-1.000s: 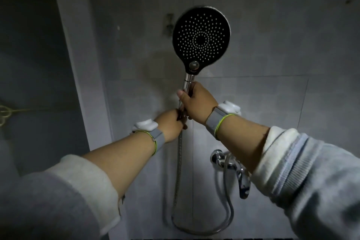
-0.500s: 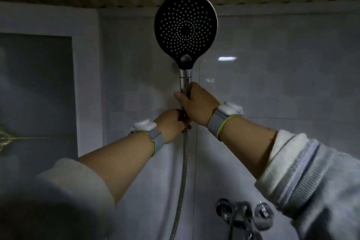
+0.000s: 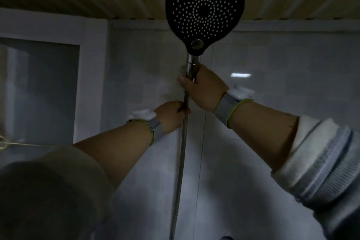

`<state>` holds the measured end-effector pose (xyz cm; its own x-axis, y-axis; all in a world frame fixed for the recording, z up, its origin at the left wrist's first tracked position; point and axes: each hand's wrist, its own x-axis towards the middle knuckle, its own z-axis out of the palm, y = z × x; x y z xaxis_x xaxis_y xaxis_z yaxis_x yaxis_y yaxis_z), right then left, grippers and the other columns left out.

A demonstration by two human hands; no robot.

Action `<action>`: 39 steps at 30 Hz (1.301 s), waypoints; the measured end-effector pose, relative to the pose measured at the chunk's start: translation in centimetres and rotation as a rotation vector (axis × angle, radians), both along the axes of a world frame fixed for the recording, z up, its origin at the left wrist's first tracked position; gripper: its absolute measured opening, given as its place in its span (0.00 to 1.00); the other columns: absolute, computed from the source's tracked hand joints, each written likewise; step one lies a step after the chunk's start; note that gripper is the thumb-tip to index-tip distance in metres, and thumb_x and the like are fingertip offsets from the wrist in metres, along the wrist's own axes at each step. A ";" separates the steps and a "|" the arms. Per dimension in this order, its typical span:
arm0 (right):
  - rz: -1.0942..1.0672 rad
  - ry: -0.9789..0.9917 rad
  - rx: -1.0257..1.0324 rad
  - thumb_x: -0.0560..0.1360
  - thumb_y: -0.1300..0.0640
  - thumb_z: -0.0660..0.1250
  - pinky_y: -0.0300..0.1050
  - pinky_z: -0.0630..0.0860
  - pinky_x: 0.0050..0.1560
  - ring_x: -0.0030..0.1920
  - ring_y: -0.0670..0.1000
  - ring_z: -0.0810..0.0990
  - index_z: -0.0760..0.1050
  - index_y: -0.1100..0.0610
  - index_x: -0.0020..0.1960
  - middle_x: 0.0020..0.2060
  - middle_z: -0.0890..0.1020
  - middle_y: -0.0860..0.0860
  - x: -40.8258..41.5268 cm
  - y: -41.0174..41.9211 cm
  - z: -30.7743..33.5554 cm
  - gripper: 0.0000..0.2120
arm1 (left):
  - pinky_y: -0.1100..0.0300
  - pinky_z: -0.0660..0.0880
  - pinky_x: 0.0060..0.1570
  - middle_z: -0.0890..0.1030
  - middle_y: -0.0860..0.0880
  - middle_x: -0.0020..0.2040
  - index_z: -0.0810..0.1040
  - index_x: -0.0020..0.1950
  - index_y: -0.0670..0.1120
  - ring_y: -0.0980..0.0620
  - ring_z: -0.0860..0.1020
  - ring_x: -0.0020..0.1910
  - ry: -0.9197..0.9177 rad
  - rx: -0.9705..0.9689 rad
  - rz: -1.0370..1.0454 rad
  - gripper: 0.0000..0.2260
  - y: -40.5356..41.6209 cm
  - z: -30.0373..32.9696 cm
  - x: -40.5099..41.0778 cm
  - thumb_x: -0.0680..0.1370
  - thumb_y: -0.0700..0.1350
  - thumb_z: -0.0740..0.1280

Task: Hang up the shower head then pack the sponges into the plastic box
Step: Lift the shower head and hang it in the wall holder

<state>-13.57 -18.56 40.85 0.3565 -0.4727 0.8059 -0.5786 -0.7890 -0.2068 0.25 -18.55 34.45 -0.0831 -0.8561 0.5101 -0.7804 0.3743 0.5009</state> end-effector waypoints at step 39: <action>-0.127 0.064 -0.092 0.77 0.40 0.66 0.46 0.79 0.50 0.46 0.50 0.81 0.76 0.53 0.50 0.44 0.80 0.50 2.0 3.6 5.0 0.16 | 0.59 0.72 0.41 0.81 0.42 0.57 0.79 0.59 0.40 0.46 0.79 0.50 -0.053 -0.084 -0.087 0.19 -4.5 3.6 3.3 0.85 0.50 0.54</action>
<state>-11.59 -14.94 45.81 0.3505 -0.4425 0.8255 -0.6846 -0.7225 -0.0967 3.53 -23.08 38.05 -0.1842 -0.7987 0.5729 -0.7677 0.4809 0.4236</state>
